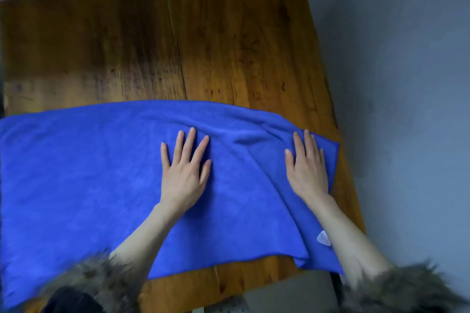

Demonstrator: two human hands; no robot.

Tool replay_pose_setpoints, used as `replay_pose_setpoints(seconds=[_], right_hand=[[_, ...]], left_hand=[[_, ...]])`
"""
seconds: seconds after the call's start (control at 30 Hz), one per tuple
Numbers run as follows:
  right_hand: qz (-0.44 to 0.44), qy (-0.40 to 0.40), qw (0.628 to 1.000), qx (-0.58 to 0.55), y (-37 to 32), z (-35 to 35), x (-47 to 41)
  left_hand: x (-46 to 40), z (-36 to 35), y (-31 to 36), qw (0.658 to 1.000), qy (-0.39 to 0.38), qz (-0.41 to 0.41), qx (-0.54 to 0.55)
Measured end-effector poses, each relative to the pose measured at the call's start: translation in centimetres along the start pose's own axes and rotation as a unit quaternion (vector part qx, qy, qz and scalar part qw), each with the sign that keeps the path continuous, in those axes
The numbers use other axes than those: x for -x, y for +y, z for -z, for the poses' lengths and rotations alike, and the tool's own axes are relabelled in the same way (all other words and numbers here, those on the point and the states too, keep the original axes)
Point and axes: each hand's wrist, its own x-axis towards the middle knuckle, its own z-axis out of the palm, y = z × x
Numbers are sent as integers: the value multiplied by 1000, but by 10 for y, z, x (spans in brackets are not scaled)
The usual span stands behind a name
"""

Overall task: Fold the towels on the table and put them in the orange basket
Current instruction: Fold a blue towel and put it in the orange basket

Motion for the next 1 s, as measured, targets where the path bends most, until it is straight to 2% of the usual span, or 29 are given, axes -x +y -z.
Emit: replay_pose_setpoints(seconds=[0.07, 0.17, 0.23, 0.3, 0.33, 0.5, 0.73, 0.87, 1.0], right_hand=[[17, -24, 1000, -7, 15, 10, -26], [6, -27, 995, -98, 25, 24, -49], [-23, 39, 992, -122, 29, 27, -49], [-38, 117, 989, -78, 29, 25, -38], [-43, 131, 988, -67, 27, 23, -33], [-85, 48, 993, -73, 20, 21, -51], [30, -55, 998, 1, 35, 35, -108], [39, -20, 999, -3, 29, 30, -92], [64, 13, 998, -6, 17, 4, -24]], left_hand=[[0, -2, 0, 1000, 7, -1, -12], [-1, -2, 3, 1000, 16, 8, -18], [-3, -1, 9, 999, 23, 23, -4], [-6, 3, 15, 999, 34, 39, 7], [-9, 4, 18, 998, 39, 44, 12], [-16, 4, 27, 999, 22, 6, -24], [-21, 4, 24, 999, -4, 4, -36], [-18, 7, 30, 999, 6, -11, -37], [-17, 2, 52, 995, -2, -74, -60]])
